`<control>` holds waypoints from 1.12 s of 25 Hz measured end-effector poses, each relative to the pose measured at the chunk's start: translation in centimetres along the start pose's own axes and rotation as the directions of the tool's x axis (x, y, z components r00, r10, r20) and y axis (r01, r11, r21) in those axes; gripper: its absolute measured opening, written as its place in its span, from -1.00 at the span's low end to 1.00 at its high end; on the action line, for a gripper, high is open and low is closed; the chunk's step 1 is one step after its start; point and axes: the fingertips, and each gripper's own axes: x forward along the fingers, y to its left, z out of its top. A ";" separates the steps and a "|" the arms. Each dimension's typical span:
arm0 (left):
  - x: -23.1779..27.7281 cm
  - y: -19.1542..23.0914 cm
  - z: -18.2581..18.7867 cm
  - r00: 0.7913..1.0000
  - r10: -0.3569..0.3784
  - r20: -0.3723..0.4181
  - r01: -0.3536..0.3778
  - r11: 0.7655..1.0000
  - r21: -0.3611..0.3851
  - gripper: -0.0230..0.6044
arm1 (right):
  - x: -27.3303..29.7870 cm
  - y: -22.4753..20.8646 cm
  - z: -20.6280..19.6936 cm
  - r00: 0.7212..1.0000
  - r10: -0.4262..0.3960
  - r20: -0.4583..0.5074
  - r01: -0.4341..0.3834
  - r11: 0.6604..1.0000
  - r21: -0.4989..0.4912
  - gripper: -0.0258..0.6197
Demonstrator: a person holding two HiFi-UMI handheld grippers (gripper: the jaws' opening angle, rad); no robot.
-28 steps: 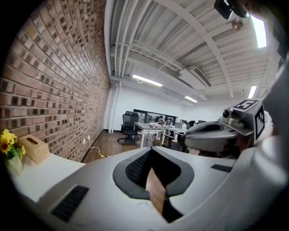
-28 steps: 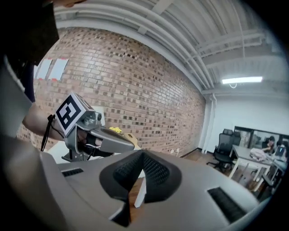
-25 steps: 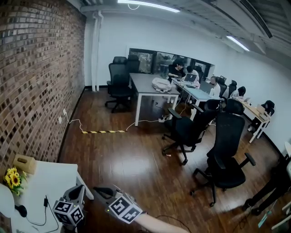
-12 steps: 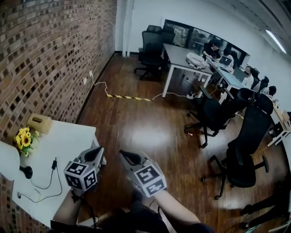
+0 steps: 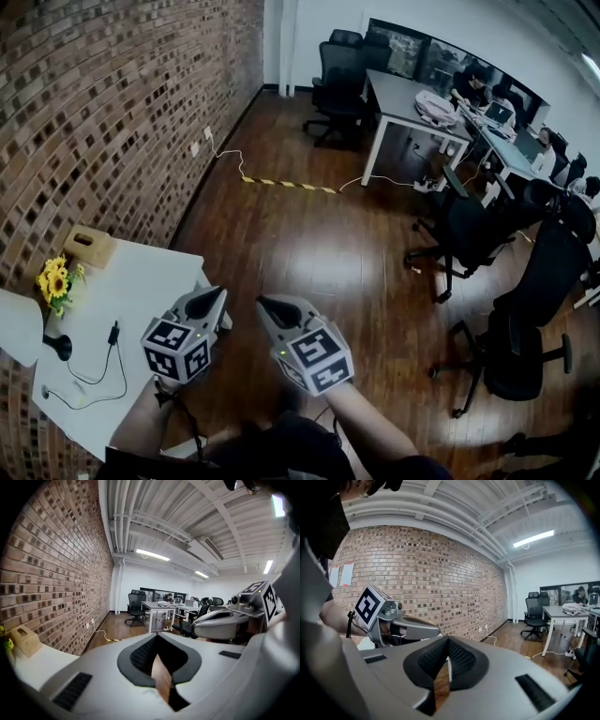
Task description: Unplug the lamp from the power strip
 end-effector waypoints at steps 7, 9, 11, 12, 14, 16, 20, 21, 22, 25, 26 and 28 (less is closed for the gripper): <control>3.4 0.5 0.7 1.000 0.020 -0.015 -0.020 1.000 0.018 -0.90 | 1.3 -3.6 -1.3 1.000 0.010 -0.028 -0.011 1.000 -0.010 -0.92; 4.4 0.6 0.8 0.999 0.028 -0.027 -0.027 0.999 0.017 -0.90 | 1.6 -4.7 -1.4 1.000 0.014 -0.024 -0.014 1.000 -0.008 -0.92; 5.5 0.4 0.9 0.999 0.031 -0.039 -0.030 0.999 0.021 -0.90 | 1.8 -5.9 -1.9 0.999 0.020 -0.033 -0.020 1.000 0.008 -0.92; 6.1 0.4 1.0 0.998 0.031 -0.046 -0.030 0.999 0.023 -0.90 | 1.9 -6.5 -2.0 0.999 0.025 -0.035 -0.024 1.000 0.018 -0.92; 7.1 0.5 1.0 0.998 0.036 -0.058 -0.035 0.999 0.024 -0.90 | 2.1 -7.5 -2.1 0.999 0.037 -0.040 -0.036 0.999 0.033 -0.92; 8.0 0.8 1.1 0.997 0.046 -0.066 -0.045 0.999 0.020 -0.90 | 2.5 -8.4 -2.1 0.998 0.049 -0.046 -0.048 0.998 0.037 -0.92; 9.4 1.5 1.5 0.995 0.066 -0.071 -0.065 0.998 0.012 -0.90 | 3.4 -9.6 -2.0 0.995 0.082 -0.056 -0.080 0.996 0.042 -0.92; 9.7 1.7 1.7 0.995 0.070 -0.072 -0.069 0.998 0.010 -0.90 | 3.6 -9.7 -2.0 0.994 0.093 -0.060 -0.090 0.995 0.046 -0.92; 9.9 1.9 1.8 0.995 0.073 -0.072 -0.073 0.997 0.008 -0.90 | 3.9 -9.9 -1.9 0.993 0.102 -0.063 -0.099 0.994 0.047 -0.92; 10.5 2.7 2.1 0.994 0.082 -0.074 -0.082 0.997 0.004 -0.90 | 4.8 -10.5 -1.6 0.992 0.114 -0.063 -0.111 0.993 0.044 -0.92; 10.6 3.1 2.2 0.994 0.084 -0.074 -0.084 0.996 0.002 -0.90 | 5.2 -10.7 -1.4 0.992 0.114 -0.061 -0.112 0.993 0.043 -0.92; 10.9 3.9 2.4 0.993 0.089 -0.075 -0.089 0.996 -0.001 -0.90 | 6.0 -11.1 -1.1 0.992 0.115 -0.058 -0.113 0.993 0.041 -0.92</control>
